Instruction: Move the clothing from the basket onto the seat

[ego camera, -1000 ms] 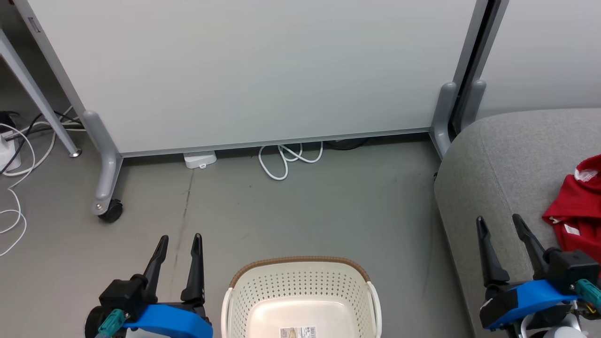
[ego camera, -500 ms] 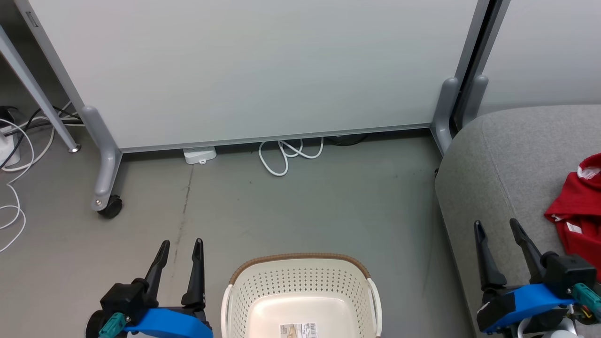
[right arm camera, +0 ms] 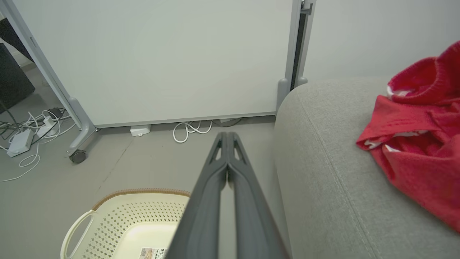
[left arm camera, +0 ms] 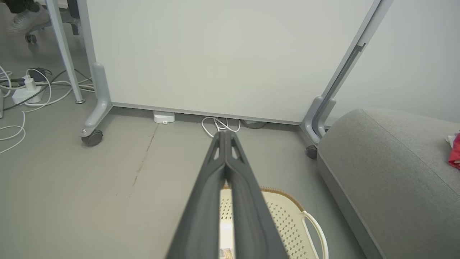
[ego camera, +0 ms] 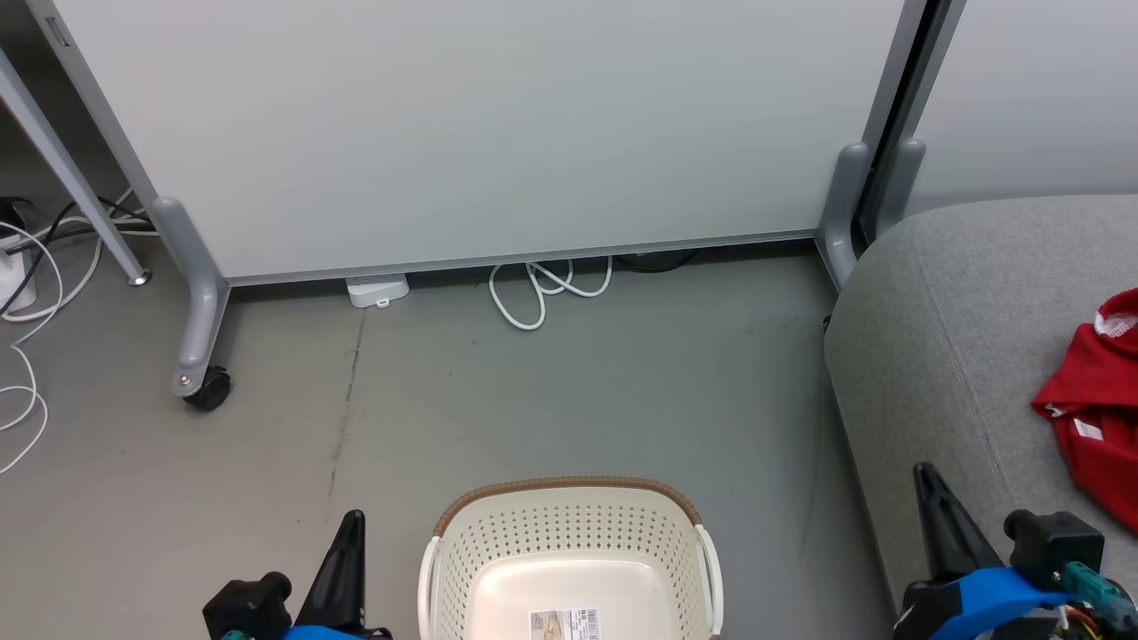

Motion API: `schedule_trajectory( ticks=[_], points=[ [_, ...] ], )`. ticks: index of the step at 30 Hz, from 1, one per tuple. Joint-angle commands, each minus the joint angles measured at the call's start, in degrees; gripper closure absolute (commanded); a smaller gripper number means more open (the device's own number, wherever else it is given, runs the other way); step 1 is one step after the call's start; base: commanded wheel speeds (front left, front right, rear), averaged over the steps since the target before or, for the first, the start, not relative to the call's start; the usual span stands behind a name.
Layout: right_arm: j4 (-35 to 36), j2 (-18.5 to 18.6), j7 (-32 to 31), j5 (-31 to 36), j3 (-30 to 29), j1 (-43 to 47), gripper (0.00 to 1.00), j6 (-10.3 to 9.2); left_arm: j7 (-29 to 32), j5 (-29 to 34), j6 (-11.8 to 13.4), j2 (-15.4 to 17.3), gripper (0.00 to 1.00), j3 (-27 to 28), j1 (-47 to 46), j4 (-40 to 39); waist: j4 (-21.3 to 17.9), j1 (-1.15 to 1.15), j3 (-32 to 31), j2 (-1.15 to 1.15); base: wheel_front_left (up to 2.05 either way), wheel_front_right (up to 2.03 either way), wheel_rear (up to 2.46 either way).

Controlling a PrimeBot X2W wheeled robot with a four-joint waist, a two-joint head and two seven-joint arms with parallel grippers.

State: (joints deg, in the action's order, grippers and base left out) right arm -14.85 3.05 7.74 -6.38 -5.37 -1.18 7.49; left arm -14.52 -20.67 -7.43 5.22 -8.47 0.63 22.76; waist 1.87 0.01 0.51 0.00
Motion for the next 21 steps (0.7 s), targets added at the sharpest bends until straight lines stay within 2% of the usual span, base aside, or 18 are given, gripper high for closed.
schedule_trajectory(
  ticks=[1,21],
  points=[
    [0.53,0.08,-0.36,-1.85,-0.27,-0.68,1.0,0.0,0.41,-1.66,0.0,0.1,1.0,0.36,-0.78,-0.88,-0.02,0.0,-0.01,0.0,0.0,0.0,0.0],
    [0.9,0.03,-3.83,-23.68,-0.37,-1.82,1.0,0.0,5.53,-20.01,-0.02,-0.32,1.0,3.93,-2.53,-3.02,-0.32,0.0,-0.06,0.0,0.0,0.0,0.0]
  ],
)
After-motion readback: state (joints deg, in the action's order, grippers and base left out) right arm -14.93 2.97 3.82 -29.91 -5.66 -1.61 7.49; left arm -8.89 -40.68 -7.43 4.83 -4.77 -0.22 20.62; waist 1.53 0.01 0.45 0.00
